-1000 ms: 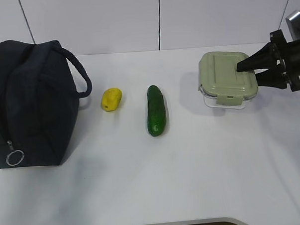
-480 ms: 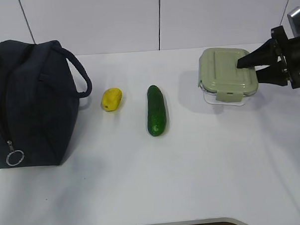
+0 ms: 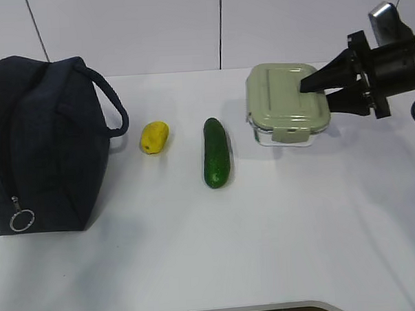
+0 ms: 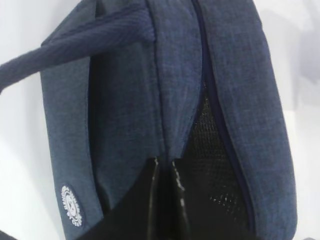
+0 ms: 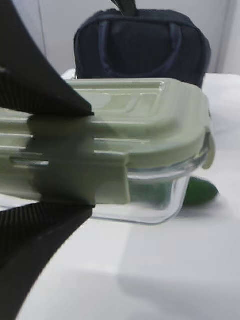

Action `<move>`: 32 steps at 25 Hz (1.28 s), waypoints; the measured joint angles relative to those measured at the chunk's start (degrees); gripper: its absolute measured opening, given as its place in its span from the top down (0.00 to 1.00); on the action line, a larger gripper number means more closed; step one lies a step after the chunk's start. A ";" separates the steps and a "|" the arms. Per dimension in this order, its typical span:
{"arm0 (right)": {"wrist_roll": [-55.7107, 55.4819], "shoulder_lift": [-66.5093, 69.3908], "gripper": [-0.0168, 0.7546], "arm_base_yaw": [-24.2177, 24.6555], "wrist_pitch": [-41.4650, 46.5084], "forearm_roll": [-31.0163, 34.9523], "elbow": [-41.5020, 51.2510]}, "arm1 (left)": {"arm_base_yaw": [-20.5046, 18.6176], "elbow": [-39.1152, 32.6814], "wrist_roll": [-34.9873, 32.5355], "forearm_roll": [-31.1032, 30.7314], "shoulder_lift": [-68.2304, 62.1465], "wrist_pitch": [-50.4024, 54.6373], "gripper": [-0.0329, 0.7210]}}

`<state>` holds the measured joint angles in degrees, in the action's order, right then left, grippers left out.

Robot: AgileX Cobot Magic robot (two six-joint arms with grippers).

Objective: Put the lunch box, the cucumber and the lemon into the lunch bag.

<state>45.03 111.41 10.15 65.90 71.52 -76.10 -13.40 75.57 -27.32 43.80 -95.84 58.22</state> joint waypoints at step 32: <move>-2.36 0.12 0.48 -20.29 0.05 12.46 -12.51 | 14.54 0.00 5.56 4.98 0.00 -3.83 0.97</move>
<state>42.66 111.53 -10.15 65.96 83.99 -88.61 1.14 75.57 -21.75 48.78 -95.84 54.39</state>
